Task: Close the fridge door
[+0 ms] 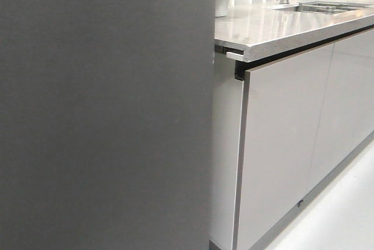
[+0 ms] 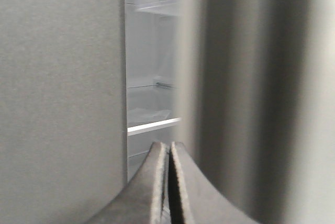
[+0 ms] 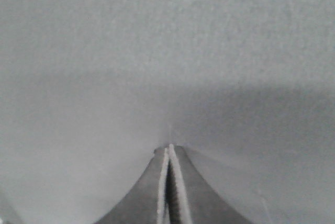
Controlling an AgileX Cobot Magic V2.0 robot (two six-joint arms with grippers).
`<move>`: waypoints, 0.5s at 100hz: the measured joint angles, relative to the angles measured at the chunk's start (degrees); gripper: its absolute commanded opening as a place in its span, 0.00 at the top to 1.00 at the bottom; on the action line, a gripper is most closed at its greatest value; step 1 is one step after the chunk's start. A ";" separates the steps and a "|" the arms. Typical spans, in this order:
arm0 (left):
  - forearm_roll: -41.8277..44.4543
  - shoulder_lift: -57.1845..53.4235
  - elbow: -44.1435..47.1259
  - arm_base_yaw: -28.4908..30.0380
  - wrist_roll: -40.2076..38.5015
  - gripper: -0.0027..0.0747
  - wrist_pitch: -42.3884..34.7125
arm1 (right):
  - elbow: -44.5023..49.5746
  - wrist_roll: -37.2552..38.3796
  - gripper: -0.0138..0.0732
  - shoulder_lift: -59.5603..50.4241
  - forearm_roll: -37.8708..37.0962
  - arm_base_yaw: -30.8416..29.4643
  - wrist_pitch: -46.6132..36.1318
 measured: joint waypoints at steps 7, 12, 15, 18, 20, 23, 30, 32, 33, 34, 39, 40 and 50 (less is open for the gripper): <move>0.00 0.00 0.00 0.00 0.00 0.99 0.00 | -2.84 -0.15 0.89 2.63 0.72 0.27 0.00; 0.00 0.00 0.00 0.00 0.00 0.99 0.00 | -4.57 -0.15 0.89 4.97 0.79 0.63 -0.26; 0.00 0.00 0.00 0.00 0.00 0.99 0.00 | -5.49 -0.19 0.89 6.42 0.79 0.77 -0.51; 0.00 0.00 0.00 0.00 0.00 0.99 0.00 | -6.33 -0.19 0.89 8.24 0.79 0.91 -0.81; 0.00 0.00 0.00 0.00 0.00 0.99 0.00 | -6.88 -0.19 0.89 8.96 0.79 1.06 -0.90; 0.00 0.00 0.00 0.00 0.00 0.99 0.00 | -7.62 -0.19 0.89 10.67 0.79 1.19 -0.90; 0.00 0.00 0.00 0.00 0.00 0.99 0.00 | -9.41 -0.28 0.89 13.25 0.79 1.33 0.63; 0.00 0.00 0.00 0.00 0.00 0.99 0.00 | -9.90 -0.28 0.89 13.72 0.68 1.37 1.35; 0.00 0.00 0.00 0.00 0.00 0.99 0.00 | -10.23 -0.28 0.89 13.85 0.68 1.37 1.54; 0.00 0.00 0.00 0.00 0.00 0.99 0.00 | -10.40 -0.28 0.89 13.96 0.68 1.48 1.87; 0.00 0.00 0.00 0.00 0.00 0.99 0.00 | -11.22 -0.28 0.89 14.56 0.60 1.70 2.33; 0.00 0.00 0.00 0.00 0.00 0.99 0.00 | -11.36 -0.28 0.89 14.53 0.44 1.71 2.44; 0.00 0.00 0.00 0.00 0.00 0.99 0.00 | -11.73 -0.28 0.89 14.84 -0.20 1.84 2.16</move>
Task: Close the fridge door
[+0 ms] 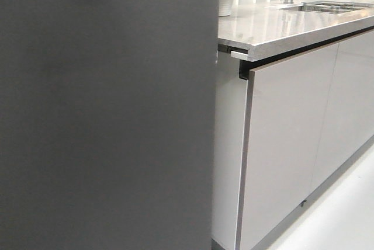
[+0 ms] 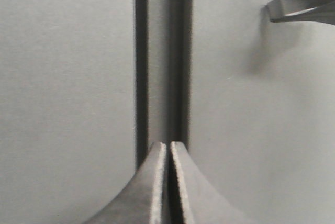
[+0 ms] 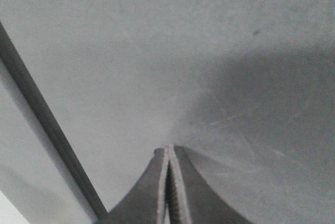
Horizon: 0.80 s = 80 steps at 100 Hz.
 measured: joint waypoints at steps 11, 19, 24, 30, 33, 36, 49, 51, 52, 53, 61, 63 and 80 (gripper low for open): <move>0.00 0.00 0.00 0.00 0.00 0.99 0.00 | 0.00 0.00 0.89 -0.14 -1.02 -0.23 -0.24; 0.00 0.00 0.00 0.00 0.00 0.99 0.00 | 0.00 0.92 0.89 -1.14 -3.04 -0.95 -0.58; 0.00 0.00 0.00 0.00 0.00 0.99 0.00 | 0.00 2.62 0.89 -2.35 -5.34 -1.67 -0.92; 0.00 0.00 0.00 0.00 0.00 0.99 0.00 | 0.00 5.58 0.89 -3.99 -9.33 -2.46 -1.02; 0.00 0.00 0.00 0.00 0.00 0.99 0.00 | 0.00 7.14 0.89 -4.87 -11.20 -3.02 -0.88; 0.00 0.00 0.00 0.00 0.00 0.99 0.00 | 0.00 8.72 0.89 -6.08 -13.06 -3.47 -0.54; 0.00 0.00 0.00 0.00 0.00 0.99 0.00 | -0.03 16.01 0.89 -10.45 -22.07 -5.50 2.13; 0.00 0.00 0.00 0.00 0.00 0.99 0.00 | -0.03 17.14 0.89 -11.18 -23.69 -5.72 2.67; 0.00 0.00 0.00 0.00 0.00 0.99 0.00 | -0.03 17.50 0.89 -11.64 -24.22 -5.96 3.06; 0.00 0.00 0.00 0.00 0.00 0.99 0.00 | -0.03 18.26 0.89 -11.89 -25.31 -6.04 3.24; 0.00 0.00 0.00 0.00 0.00 0.99 0.00 | -0.03 22.43 0.89 -14.49 -31.64 -7.12 5.52; 0.00 0.00 0.00 0.00 0.00 0.99 0.00 | -0.03 23.60 0.89 -15.23 -33.26 -7.22 5.93; 0.00 0.00 0.00 0.00 0.00 0.99 0.00 | -0.03 31.59 0.89 -22.02 -43.87 -9.29 11.48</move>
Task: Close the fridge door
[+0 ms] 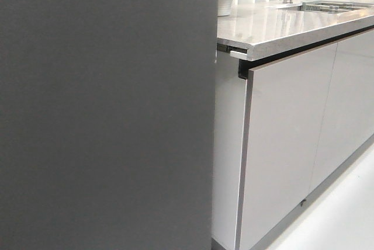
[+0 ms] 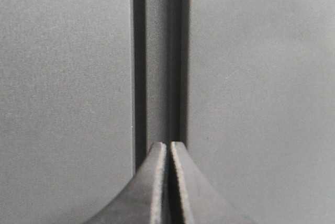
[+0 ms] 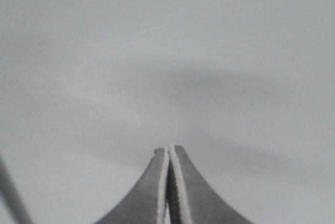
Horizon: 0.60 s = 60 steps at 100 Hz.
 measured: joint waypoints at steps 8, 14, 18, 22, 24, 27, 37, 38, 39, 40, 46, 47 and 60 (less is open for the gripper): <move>0.00 0.00 0.00 0.00 0.00 0.99 0.00 | -0.09 3.92 0.89 -3.43 -5.27 -0.48 2.81; 0.00 0.00 0.00 0.00 0.00 0.99 0.00 | -0.09 6.58 0.89 -6.38 -8.96 -0.71 5.20; 0.00 0.00 0.00 0.00 0.00 0.99 0.00 | -0.09 8.38 0.89 -8.05 -11.51 -0.70 6.61; 0.00 0.00 0.00 0.00 0.00 0.99 0.00 | -0.12 10.11 0.89 -10.10 -13.68 -0.70 8.36; 0.00 0.00 0.00 0.00 0.00 0.99 0.00 | -0.12 10.63 0.89 -11.14 -14.67 -0.70 9.30; 0.00 0.00 0.00 0.00 0.00 0.99 0.00 | -0.12 11.89 0.89 -12.55 -15.94 -0.70 10.48; 0.00 0.00 0.00 0.00 0.00 0.99 0.00 | 0.12 14.37 0.89 -17.94 -19.37 -0.70 13.60; 0.00 0.00 0.00 0.00 0.00 0.99 0.00 | 0.43 14.52 0.89 -18.82 -19.81 -0.70 13.73; 0.00 0.00 0.00 0.00 0.00 0.99 0.00 | 0.56 14.84 0.89 -19.27 -20.05 -0.70 13.84; 0.00 0.00 0.00 0.00 0.00 0.99 0.00 | 0.70 14.98 0.89 -20.21 -20.51 -0.70 14.03; 0.00 0.00 0.00 0.00 0.00 0.99 0.00 | 2.33 16.35 0.89 -24.26 -22.45 -0.70 14.96; 0.00 0.00 0.00 0.00 0.00 0.99 0.00 | 2.56 16.51 0.89 -25.32 -22.94 -0.70 15.18; 0.00 0.00 0.00 0.00 0.00 0.99 0.00 | 8.56 19.52 0.89 -35.65 -26.69 -0.70 15.84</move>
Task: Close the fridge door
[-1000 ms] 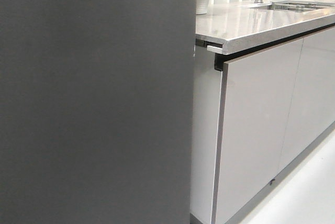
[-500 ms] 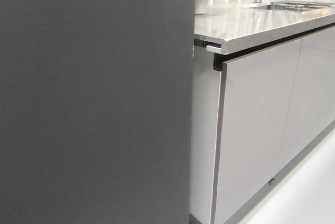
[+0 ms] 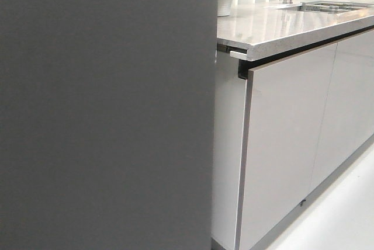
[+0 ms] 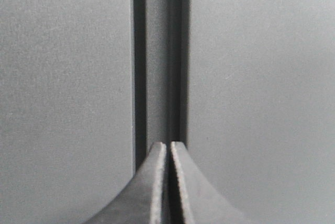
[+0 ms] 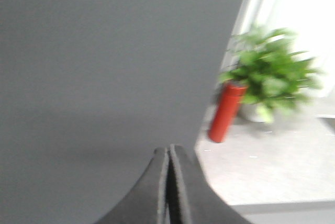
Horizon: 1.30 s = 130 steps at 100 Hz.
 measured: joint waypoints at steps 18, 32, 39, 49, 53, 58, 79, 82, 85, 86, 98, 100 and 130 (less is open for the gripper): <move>0.00 0.00 0.00 0.00 0.00 0.99 0.00 | 10.84 4.26 0.89 -15.01 -3.75 0.00 1.00; 0.00 0.00 0.00 0.00 0.00 0.99 0.00 | 18.01 6.68 0.89 -22.96 -6.97 0.00 1.97; 0.00 0.00 0.00 0.00 0.00 0.99 0.00 | 19.72 7.53 0.89 -25.01 -7.51 0.00 2.67; 0.00 0.00 0.00 0.00 0.00 0.99 0.00 | 20.27 8.54 0.89 -25.93 -7.60 0.00 3.89; 0.00 0.00 0.00 0.00 0.00 0.99 0.00 | 20.36 8.58 0.89 -25.94 -7.60 0.00 4.14; 0.00 0.00 0.00 0.00 0.00 0.99 0.00 | 20.36 8.67 0.89 -25.94 -7.60 0.00 4.12; 0.00 0.00 0.00 0.00 0.00 0.99 0.00 | 20.56 8.70 0.89 -25.94 -7.60 0.00 4.40; 0.00 0.00 0.00 0.00 0.00 0.99 0.00 | 20.56 8.70 0.89 -25.94 -7.60 0.00 4.40; 0.00 0.00 0.00 0.00 0.00 0.99 0.00 | 20.56 8.70 0.89 -25.94 -7.60 0.00 4.40; 0.00 0.00 0.00 0.00 0.00 0.99 0.00 | 20.56 8.70 0.89 -25.94 -7.60 0.00 4.40; 0.00 0.00 0.00 0.00 0.00 0.99 0.00 | 20.56 8.80 0.89 -25.94 -7.60 0.00 4.43; 0.00 0.00 0.00 0.00 0.00 0.99 0.00 | 20.56 8.80 0.89 -25.94 -7.60 0.00 4.43; 0.00 0.00 0.00 0.00 0.00 0.99 0.00 | 20.56 8.33 0.89 -25.94 -7.99 0.00 4.52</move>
